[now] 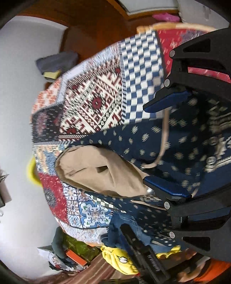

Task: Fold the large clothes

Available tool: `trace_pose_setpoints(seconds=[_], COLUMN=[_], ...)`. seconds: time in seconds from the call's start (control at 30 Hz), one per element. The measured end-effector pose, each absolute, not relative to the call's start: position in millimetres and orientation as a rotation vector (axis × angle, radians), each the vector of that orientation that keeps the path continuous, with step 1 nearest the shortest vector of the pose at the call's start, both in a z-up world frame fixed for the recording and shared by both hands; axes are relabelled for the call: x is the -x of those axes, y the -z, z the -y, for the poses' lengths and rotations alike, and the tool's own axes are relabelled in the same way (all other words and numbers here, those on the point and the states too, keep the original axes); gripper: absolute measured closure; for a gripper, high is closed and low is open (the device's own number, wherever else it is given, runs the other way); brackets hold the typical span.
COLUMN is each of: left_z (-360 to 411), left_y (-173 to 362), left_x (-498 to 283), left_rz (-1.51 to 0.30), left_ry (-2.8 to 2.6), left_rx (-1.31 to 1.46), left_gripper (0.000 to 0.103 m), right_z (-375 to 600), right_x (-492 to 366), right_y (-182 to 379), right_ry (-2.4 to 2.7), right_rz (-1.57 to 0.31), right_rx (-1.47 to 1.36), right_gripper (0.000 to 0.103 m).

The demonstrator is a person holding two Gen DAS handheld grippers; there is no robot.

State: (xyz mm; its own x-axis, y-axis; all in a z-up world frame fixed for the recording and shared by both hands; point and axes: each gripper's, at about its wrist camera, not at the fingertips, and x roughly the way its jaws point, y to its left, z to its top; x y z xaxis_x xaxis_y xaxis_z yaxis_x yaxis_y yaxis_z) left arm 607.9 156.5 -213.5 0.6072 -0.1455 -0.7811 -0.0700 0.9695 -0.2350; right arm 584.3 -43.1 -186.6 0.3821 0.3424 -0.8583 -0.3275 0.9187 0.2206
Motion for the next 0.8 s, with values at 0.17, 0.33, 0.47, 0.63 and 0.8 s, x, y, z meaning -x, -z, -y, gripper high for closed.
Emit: trace_pose_setpoints(seconds=[0.17, 0.33, 0.47, 0.63, 0.8], left_z=[-149.2, -156.4, -159.8, -172.5, -168.4], left_y=[240.8, 264.1, 279.2, 283.0, 254.5], left_x=[-634.5, -660.7, -664.7, -653.4, -634.7], left_rz=[-0.988, -1.056, -1.067, -1.036, -1.020], left_ry=[0.050, -0.020, -0.009, 0.046, 0.050], left_rx=[0.255, 0.239, 0.287, 0.444, 0.416], left_gripper=[0.032, 0.032, 0.031, 0.083, 0.094], right_z=[25.3, 23.4, 34.5, 38.2, 39.2], right_x=[-620.9, -643.1, -646.2, -632.5, -603.2], right_y=[220.8, 249.2, 252.7, 240.2, 209.1], right_ry=[-0.412, -0.367, -0.366, -0.423, -0.461], right_rz=[-1.206, -1.266, -1.223, -1.174, -1.090], right_rx=[-0.075, -0.128, -0.185, -0.146, -0.048], right_gripper=[0.033, 0.033, 0.058, 0.092, 0.094])
